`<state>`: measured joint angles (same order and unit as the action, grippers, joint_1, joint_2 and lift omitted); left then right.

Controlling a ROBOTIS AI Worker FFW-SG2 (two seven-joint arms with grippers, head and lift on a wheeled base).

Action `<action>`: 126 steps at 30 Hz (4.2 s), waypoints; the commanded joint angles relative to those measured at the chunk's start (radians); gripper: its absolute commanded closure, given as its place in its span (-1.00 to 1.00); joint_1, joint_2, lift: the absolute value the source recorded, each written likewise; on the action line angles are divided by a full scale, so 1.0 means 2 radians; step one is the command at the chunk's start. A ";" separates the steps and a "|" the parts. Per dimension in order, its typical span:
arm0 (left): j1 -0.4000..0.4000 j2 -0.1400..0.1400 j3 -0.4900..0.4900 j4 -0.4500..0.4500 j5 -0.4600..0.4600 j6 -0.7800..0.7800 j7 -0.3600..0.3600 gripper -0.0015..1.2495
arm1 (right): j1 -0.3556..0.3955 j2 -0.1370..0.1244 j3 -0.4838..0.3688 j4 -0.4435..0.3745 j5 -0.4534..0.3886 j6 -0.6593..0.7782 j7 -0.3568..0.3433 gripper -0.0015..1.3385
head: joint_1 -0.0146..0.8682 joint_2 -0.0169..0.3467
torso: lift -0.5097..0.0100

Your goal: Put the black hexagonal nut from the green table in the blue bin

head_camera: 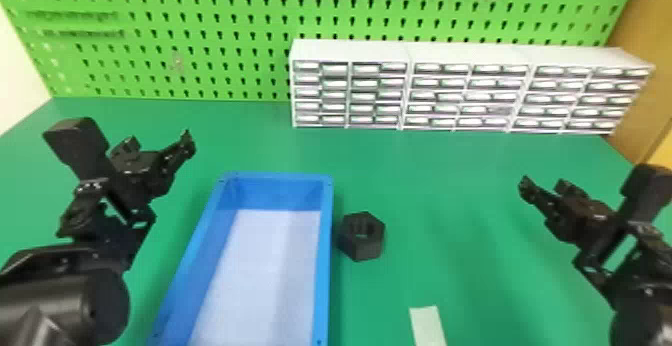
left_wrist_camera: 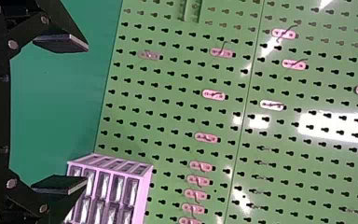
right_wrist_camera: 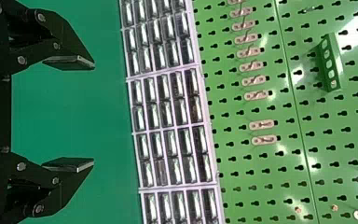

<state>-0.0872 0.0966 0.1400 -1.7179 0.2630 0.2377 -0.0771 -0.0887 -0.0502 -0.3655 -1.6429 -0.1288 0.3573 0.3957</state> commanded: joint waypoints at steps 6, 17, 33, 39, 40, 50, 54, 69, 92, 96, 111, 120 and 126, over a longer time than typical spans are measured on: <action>0.000 0.000 0.000 0.000 0.003 0.000 -0.001 -0.58 | 0.000 0.000 0.000 0.000 0.000 0.000 0.000 -0.22 | 0.54 -0.73 | 0.58; -0.001 0.000 -0.002 -0.001 0.003 0.000 -0.001 -0.58 | 0.000 0.000 0.000 0.000 0.001 0.000 0.000 -0.22 | 0.54 -0.73 | 0.58; 0.002 0.000 0.003 -0.003 0.003 0.000 0.000 -0.58 | -0.006 -0.002 -0.009 -0.002 0.000 0.015 0.000 -0.22 | 0.54 -0.73 | 0.58; 0.004 0.000 0.003 -0.003 0.001 0.000 0.000 -0.58 | -0.029 -0.022 -0.013 -0.005 0.004 0.111 0.000 -0.22 | 0.54 -0.73 | 0.58; 0.003 0.000 0.003 -0.003 0.001 0.000 0.000 -0.58 | -0.033 -0.028 -0.011 -0.005 0.006 0.126 0.000 -0.22 | 0.54 -0.73 | 0.58; 0.001 0.000 0.001 -0.003 0.000 0.000 0.000 -0.58 | -0.088 -0.062 0.021 -0.004 0.061 0.246 0.000 -0.22 | 0.54 -0.73 | 0.58; 0.001 0.000 0.000 -0.003 -0.001 0.000 0.000 -0.58 | -0.108 -0.070 0.042 -0.002 0.077 0.293 0.000 -0.22 | 0.54 -0.73 | 0.58; 0.004 0.000 0.002 -0.006 0.000 0.000 -0.001 -0.58 | -0.164 -0.070 0.114 -0.002 0.084 0.419 0.000 -0.22 | 0.54 -0.73 | 0.58; 0.003 0.000 0.003 -0.008 -0.003 0.000 -0.001 -0.58 | -0.223 -0.042 0.241 -0.001 0.140 0.534 0.000 -0.22 | 0.54 -0.73 | 0.58; 0.002 0.000 0.003 -0.008 -0.003 0.001 -0.001 -0.58 | -0.223 -0.035 0.256 -0.001 0.137 0.537 0.001 -0.22 | 0.54 -0.73 | 0.58; 0.000 0.000 0.001 -0.008 -0.003 0.002 -0.001 -0.58 | -0.223 -0.019 0.295 0.013 0.117 0.532 0.000 -0.22 | 0.54 -0.73 | 0.58; 0.000 0.000 0.002 -0.008 -0.002 0.005 -0.001 -0.58 | -0.226 -0.014 0.311 0.032 0.104 0.520 0.000 -0.22 | 0.54 -0.73 | 0.58; -0.001 0.000 0.001 -0.008 -0.002 0.005 -0.001 -0.58 | -0.231 -0.013 0.321 0.038 0.100 0.517 0.000 -0.22 | 0.54 -0.73 | 0.58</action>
<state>-0.0879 0.0968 0.1432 -1.7351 0.2592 0.2468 -0.0782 -0.5456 -0.0782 0.2636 -1.5738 0.0750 1.3965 0.3958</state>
